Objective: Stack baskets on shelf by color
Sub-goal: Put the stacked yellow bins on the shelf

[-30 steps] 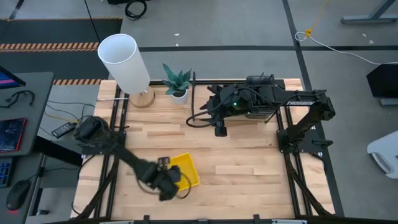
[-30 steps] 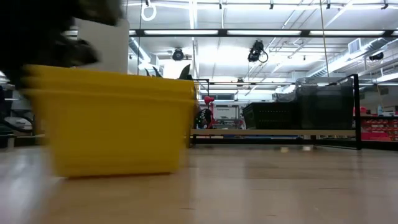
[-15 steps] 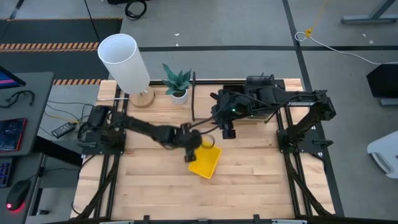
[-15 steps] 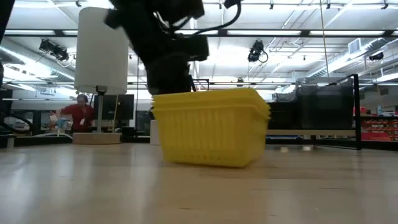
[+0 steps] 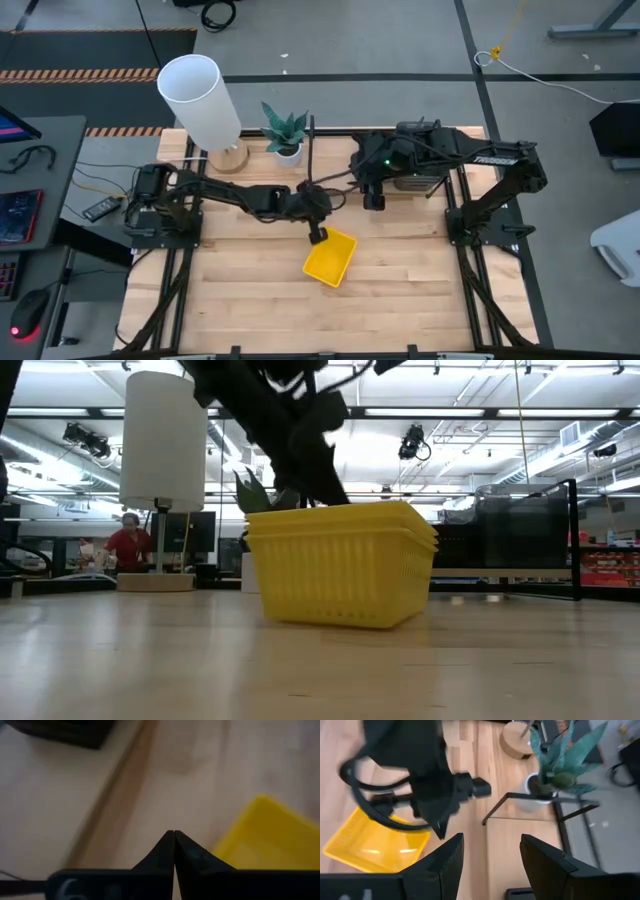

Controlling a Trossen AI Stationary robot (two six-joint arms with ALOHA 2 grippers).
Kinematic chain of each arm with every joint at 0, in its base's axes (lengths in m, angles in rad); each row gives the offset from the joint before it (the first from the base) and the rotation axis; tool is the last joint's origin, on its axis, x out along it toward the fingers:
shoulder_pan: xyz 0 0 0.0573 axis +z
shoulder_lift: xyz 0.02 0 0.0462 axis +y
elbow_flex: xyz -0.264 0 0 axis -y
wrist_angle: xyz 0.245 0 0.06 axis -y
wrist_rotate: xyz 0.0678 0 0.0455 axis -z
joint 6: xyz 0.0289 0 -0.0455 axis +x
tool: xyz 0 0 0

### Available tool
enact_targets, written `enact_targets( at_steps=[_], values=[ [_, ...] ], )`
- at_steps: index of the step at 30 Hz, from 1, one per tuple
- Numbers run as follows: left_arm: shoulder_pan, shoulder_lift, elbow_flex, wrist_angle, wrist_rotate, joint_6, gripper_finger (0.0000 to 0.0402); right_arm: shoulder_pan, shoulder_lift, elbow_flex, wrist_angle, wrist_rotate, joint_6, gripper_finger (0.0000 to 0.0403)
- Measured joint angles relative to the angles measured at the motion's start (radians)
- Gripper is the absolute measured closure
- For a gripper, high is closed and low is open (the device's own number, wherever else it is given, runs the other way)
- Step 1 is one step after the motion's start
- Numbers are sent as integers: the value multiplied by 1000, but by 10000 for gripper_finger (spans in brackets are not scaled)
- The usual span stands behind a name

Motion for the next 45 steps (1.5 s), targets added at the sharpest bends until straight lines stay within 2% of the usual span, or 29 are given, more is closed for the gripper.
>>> enact_targets(
  at_steps=[8, 14, 22, 28, 35, 39, 42, 45],
  values=[
    [-45, -121, 2, -28, 67, -260, 392, -42, 1, -101, 17, -92, 109, 204],
    [-83, -229, 1, -54, 69, -371, 390, -19, 1, -191, 70, -140, 217, 204],
    [-131, -370, 2, -144, 152, -400, 392, 68, 19, -240, 215, -139, 432, 204],
    [-182, -470, -1, -225, 153, -399, 385, 147, 85, -241, 278, -140, 526, 204],
    [-209, -519, 1, -336, 154, -395, 393, 235, 204, -226, 320, -148, 644, 204],
    [-227, -522, 1, -398, 155, -429, 384, 269, 274, -169, 325, -139, 648, 204],
    [-248, -521, 1, -389, 155, -439, 381, 291, 331, -139, 342, -108, 618, 204],
    [-276, -533, 1, -408, 151, -448, 383, 305, 379, -134, 384, -121, 604, 203]
  ],
)
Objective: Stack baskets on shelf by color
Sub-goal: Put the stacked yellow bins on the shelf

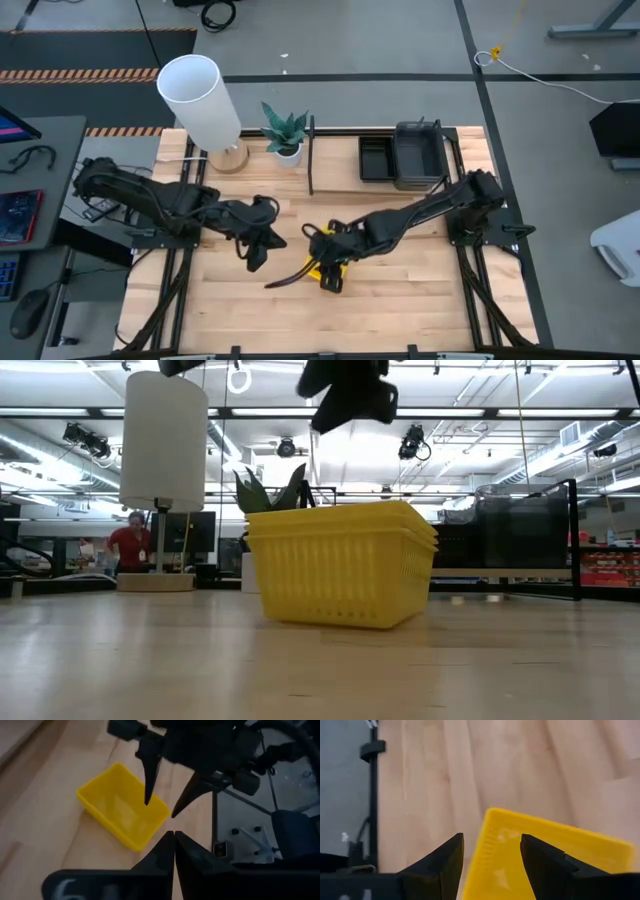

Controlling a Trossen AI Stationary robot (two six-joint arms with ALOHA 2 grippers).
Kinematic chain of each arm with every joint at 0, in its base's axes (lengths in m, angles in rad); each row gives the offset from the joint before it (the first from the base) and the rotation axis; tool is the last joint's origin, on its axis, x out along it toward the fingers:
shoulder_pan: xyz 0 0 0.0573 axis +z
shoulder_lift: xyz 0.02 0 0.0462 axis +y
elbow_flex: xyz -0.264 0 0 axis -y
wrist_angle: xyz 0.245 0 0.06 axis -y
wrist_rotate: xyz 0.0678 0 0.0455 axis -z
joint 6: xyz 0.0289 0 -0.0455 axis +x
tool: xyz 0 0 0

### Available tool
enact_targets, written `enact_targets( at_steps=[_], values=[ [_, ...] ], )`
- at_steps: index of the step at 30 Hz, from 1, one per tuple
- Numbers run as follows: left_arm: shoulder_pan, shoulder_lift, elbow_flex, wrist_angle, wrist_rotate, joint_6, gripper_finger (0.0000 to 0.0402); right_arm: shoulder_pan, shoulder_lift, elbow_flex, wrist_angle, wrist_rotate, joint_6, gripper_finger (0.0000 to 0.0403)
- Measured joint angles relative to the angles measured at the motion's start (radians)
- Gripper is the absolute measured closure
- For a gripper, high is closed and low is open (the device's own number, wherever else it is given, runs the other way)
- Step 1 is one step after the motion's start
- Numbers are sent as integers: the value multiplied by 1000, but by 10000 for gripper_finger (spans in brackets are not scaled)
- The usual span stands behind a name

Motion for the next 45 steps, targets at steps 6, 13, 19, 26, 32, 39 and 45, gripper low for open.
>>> enact_targets(
  at_steps=[6, 13, 19, 26, 32, 39, 45],
  values=[
    [-60, -72, 0, -121, -109, -14, 397, 40, 45, 2, 60, -18, 43, 190],
    [-101, -187, 1, -230, -357, -50, 384, 70, 87, 5, 156, 111, -55, 177],
    [-109, -229, 2, -236, -440, -48, 392, 69, 132, 1, 183, 105, -29, 152],
    [-110, -235, 0, -244, -455, -53, 388, 73, 135, 3, 168, 122, -29, 109],
    [-110, -235, 1, -243, -494, -67, 380, 96, 177, -1, 147, 151, -19, 101],
    [-110, -237, 1, -244, -524, -101, 394, 113, 243, -4, 112, 157, -5, 128],
    [-110, -236, 1, -245, -524, -115, 383, 113, 254, -4, 84, 144, -37, 200]
  ],
)
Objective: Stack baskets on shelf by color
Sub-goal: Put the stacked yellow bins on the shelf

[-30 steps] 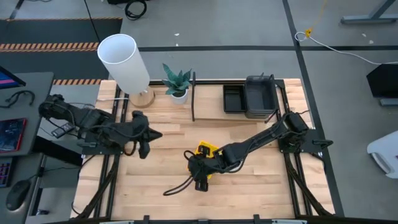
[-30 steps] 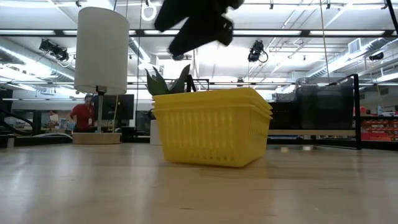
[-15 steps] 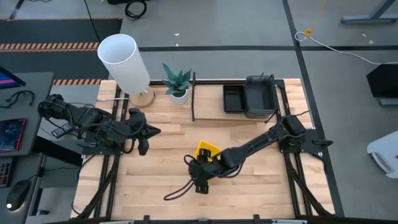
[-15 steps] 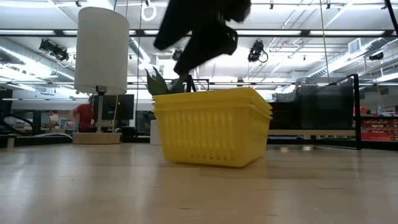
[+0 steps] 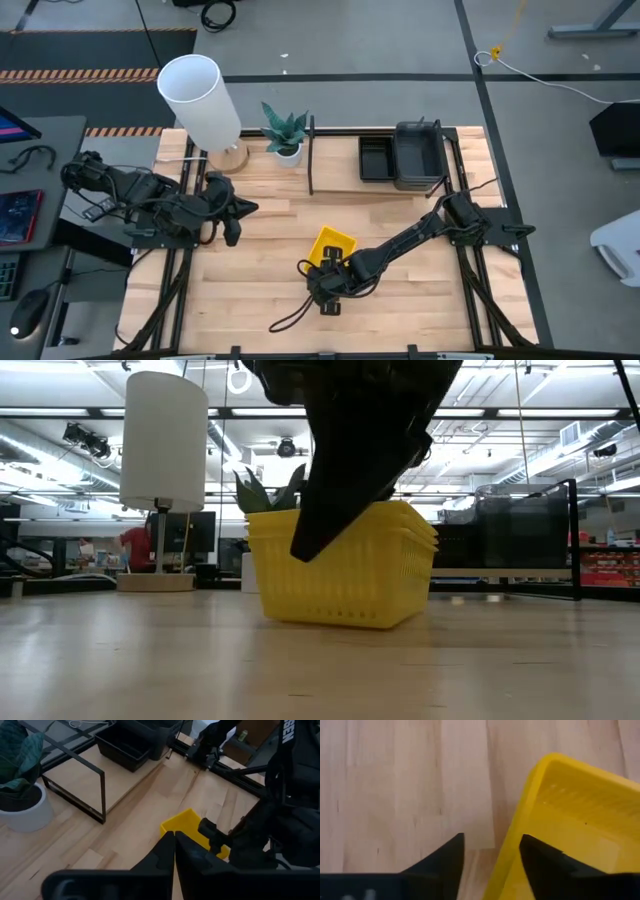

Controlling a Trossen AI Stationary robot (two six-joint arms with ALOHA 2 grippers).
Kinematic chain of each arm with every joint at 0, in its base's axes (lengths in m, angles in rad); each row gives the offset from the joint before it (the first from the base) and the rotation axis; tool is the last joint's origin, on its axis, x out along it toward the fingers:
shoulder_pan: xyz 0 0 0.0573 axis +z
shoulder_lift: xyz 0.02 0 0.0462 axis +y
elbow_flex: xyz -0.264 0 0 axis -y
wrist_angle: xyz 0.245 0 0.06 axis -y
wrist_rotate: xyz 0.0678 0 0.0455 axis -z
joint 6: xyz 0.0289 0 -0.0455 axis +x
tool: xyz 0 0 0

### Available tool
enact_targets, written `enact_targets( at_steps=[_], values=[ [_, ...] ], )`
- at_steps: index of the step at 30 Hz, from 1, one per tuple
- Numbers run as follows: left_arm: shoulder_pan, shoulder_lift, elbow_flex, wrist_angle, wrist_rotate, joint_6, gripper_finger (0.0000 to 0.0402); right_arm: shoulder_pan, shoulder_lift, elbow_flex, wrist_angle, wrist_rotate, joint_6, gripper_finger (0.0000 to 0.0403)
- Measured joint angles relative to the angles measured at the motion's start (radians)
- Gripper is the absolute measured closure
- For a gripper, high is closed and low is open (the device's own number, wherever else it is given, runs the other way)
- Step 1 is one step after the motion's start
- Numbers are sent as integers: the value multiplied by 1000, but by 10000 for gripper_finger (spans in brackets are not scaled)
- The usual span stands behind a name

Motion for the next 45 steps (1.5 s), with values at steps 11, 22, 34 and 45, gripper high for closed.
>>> enact_targets(
  at_steps=[11, 22, 34, 45],
  values=[
    [0, 0, 0, -11, 0, 0, 386, -6, -10, 1, -74, -92, -40, 382],
    [0, 2, 0, -10, 0, 0, 382, -29, -150, 0, -264, -114, -135, 385],
    [3, 2, 0, -7, -53, 10, 388, -147, -297, 0, -394, -22, -303, 385],
    [3, 2, 0, -5, -131, 7, 385, -355, -472, -155, -252, -30, -474, 385]
  ],
)
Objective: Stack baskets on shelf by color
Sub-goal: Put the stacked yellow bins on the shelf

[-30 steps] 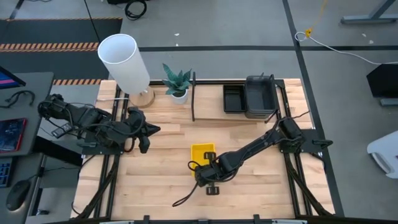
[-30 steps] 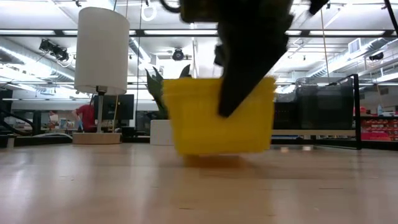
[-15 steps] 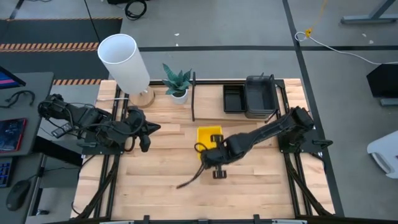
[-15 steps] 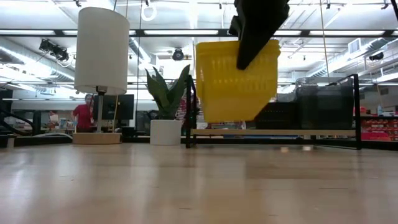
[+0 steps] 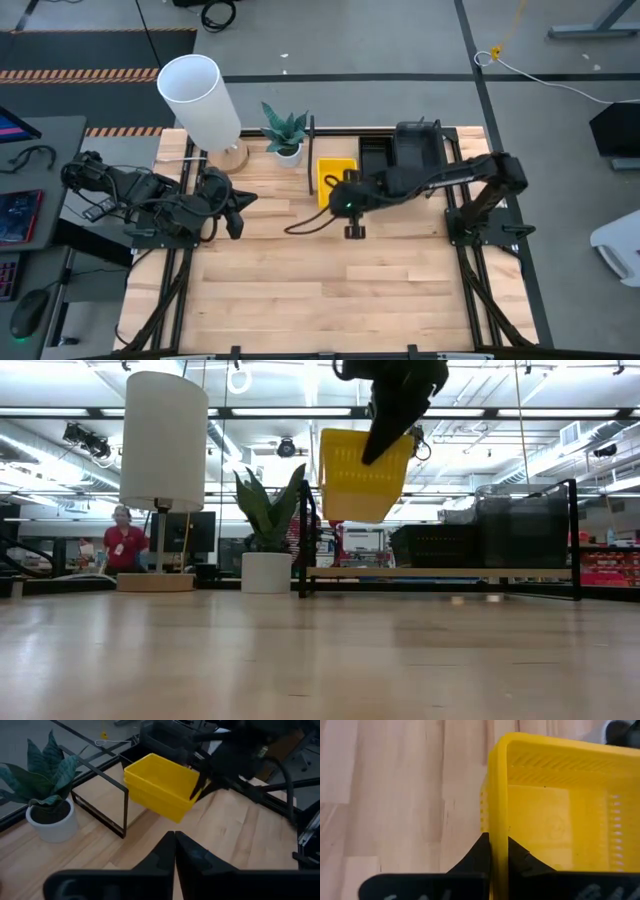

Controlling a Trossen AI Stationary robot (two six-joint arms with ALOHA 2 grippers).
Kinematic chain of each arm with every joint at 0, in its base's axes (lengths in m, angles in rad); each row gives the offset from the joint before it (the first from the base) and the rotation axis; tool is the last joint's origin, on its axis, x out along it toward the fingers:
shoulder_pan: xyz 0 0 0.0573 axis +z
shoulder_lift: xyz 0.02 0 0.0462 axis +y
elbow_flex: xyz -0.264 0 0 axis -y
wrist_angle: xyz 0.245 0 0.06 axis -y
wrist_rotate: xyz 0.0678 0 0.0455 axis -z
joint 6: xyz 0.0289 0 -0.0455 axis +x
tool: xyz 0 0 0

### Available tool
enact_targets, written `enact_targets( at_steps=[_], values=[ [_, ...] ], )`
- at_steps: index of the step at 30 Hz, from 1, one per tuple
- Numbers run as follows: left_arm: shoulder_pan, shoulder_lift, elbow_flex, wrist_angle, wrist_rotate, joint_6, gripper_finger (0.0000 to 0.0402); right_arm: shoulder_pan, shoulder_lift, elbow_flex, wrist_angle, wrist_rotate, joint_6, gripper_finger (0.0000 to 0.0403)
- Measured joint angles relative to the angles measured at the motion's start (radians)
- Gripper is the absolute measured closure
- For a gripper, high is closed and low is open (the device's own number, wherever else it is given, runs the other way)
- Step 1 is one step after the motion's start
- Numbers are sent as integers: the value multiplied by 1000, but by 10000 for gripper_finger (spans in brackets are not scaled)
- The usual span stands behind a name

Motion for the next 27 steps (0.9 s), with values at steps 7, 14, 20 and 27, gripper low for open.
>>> enact_targets(
  at_steps=[7, 14, 20, 27],
  values=[
    [0, 0, 0, 10, -36, 0, 392, -148, -107, -142, 168, -80, -133, 385],
    [1, 0, 0, 7, -100, 1, 383, -286, -77, -204, 323, -202, -228, 385],
    [1, 0, 0, 6, -135, 0, 391, -349, -8, -204, 361, -218, -262, 385],
    [1, 0, 0, 7, -151, 0, 386, -384, 61, -205, 383, -190, -286, 360]
  ],
)
